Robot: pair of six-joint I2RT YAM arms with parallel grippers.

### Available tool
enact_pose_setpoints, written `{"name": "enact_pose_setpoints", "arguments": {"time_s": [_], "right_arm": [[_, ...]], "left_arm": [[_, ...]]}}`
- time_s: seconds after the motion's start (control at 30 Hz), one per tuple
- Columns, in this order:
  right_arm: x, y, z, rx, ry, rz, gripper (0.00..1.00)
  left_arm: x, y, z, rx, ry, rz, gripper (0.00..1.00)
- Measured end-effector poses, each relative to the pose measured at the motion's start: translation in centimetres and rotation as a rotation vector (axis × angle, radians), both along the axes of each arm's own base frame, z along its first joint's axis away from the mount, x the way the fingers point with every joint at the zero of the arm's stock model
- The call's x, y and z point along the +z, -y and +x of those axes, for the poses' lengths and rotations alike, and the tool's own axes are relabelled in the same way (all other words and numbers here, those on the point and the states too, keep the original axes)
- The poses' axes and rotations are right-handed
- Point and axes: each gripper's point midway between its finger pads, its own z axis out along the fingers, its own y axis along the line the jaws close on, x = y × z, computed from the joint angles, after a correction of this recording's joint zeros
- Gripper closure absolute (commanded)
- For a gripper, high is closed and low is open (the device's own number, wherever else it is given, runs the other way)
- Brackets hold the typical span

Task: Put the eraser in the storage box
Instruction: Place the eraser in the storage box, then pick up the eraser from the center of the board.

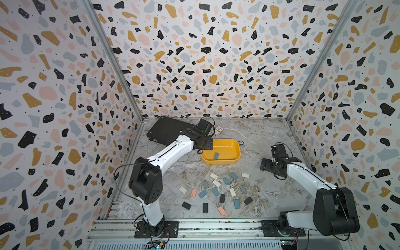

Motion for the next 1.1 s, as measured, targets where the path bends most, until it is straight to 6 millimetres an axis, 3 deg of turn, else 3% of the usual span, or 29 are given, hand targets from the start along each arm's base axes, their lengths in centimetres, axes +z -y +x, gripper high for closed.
{"name": "enact_pose_setpoints", "arguments": {"time_s": [0.1, 0.2, 0.37, 0.57, 0.8, 1.1], "right_arm": [[0.0, -0.2, 0.0, 0.004, 0.000, 0.009, 0.02], [0.0, -0.4, 0.0, 0.011, 0.000, 0.018, 0.02], [0.2, -1.3, 0.0, 0.039, 0.006, 0.026, 0.02], [0.2, -2.4, -0.1, 0.076, 0.007, 0.035, 0.02], [0.2, -3.0, -0.2, 0.095, 0.006, 0.037, 0.02], [0.2, -3.0, -0.2, 0.097, 0.006, 0.036, 0.02]], "left_arm": [[0.9, -1.9, -2.5, 0.021, 0.010, -0.004, 0.20], [0.5, -4.0, -5.5, 0.050, -0.005, -0.009, 0.20], [-1.9, -7.0, -10.1, 0.112, -0.075, 0.001, 0.19], [-6.2, -9.7, -15.4, 0.209, -0.189, -0.027, 0.18], [-9.7, -11.1, -19.7, 0.310, -0.289, -0.100, 0.18], [-13.4, -11.5, -22.7, 0.376, -0.399, -0.141, 0.18]]}}
